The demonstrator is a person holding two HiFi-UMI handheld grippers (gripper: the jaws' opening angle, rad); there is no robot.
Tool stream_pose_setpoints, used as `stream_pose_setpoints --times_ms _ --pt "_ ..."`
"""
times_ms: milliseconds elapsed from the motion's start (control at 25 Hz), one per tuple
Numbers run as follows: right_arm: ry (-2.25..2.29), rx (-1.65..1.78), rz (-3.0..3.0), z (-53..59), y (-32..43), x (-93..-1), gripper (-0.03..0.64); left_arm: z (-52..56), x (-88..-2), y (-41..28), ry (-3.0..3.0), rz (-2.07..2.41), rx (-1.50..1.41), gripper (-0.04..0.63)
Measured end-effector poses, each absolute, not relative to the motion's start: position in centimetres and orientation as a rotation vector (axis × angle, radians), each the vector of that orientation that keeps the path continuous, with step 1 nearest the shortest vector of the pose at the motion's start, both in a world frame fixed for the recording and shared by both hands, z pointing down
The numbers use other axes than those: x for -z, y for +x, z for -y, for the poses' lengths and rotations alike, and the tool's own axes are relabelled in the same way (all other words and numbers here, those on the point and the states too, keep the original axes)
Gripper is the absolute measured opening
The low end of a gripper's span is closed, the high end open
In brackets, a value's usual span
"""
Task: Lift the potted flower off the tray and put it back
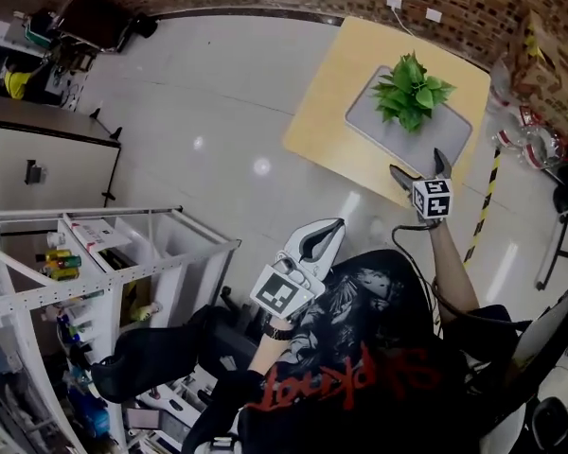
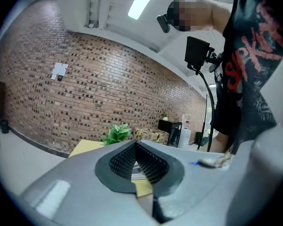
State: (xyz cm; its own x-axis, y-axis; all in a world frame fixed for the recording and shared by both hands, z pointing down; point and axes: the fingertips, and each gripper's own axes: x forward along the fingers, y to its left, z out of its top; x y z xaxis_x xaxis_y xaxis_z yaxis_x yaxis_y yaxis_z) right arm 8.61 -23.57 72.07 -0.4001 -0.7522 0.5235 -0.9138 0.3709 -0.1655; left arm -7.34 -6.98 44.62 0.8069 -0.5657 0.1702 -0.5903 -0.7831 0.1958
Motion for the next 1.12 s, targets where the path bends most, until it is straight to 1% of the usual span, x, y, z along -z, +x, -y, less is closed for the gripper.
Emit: stream_pose_setpoints --times_ms 160,240,320,400,440,480,520,760,1120 --pt "1.461 -0.645 2.173 30.1 9.2 -77.0 0.592 9.4 -43.8 -9.2 2.767 0.948 -0.200 0.005" --pt "1.501 -0.719 2.116 33.6 10.0 -79.1 0.592 10.5 -43.4 -9.5 2.749 0.987 -0.188 0.005" --pt "1.568 -0.789 2.083 36.4 10.5 -80.6 0.592 10.9 -43.7 -10.0 2.713 1.013 -0.196 0.005" --pt "1.616 -0.765 2.091 38.6 10.3 -81.0 0.585 11.0 -44.5 -10.6 2.674 1.025 -0.226 0.005" --pt "1.627 -0.731 2.101 39.3 10.1 -80.8 0.489 11.0 -44.9 -11.0 2.659 1.030 -0.241 0.005" --pt "1.633 -0.700 2.109 39.7 9.9 -80.3 0.459 11.0 -45.3 -11.3 2.648 1.038 -0.250 0.005" --pt "1.639 -0.669 2.116 39.8 9.8 -79.7 0.456 11.2 -45.6 -11.6 2.640 1.045 -0.252 0.005" --pt "1.625 -0.412 2.187 36.9 10.3 -72.7 0.445 13.1 -45.7 -11.1 2.668 1.004 -0.202 0.005" --pt "1.735 -0.286 2.296 34.2 14.4 -63.6 0.442 14.3 -44.2 -7.0 2.808 0.821 -0.181 0.002"
